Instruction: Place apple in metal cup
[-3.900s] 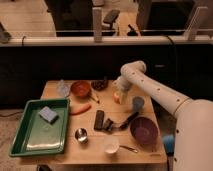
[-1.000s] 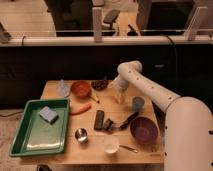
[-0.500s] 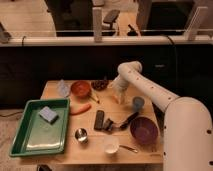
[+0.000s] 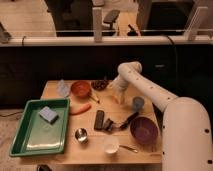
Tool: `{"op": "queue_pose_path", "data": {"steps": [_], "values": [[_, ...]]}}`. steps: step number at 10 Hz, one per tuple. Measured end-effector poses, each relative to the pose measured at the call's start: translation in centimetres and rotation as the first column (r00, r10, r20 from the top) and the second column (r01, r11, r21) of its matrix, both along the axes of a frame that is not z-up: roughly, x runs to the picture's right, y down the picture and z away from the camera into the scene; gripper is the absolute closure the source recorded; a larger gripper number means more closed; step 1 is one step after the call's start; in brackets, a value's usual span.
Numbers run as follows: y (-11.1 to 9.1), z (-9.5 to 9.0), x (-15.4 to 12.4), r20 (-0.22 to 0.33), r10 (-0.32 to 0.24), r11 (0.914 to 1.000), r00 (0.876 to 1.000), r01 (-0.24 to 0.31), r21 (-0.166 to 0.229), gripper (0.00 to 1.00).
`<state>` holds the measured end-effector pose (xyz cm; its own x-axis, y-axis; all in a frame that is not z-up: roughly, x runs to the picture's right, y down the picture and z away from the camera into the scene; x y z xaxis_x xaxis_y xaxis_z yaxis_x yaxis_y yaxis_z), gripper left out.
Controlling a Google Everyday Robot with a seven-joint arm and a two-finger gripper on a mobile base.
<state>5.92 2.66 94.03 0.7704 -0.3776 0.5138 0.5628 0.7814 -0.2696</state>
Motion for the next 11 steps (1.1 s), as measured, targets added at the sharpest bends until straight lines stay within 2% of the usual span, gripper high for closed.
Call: {"op": "queue_pose_path", "data": {"steps": [11], "values": [[0.45,0.61,-0.93,0.065,-0.033,0.9994,0.997,0.033,0.007,0.2]]}}
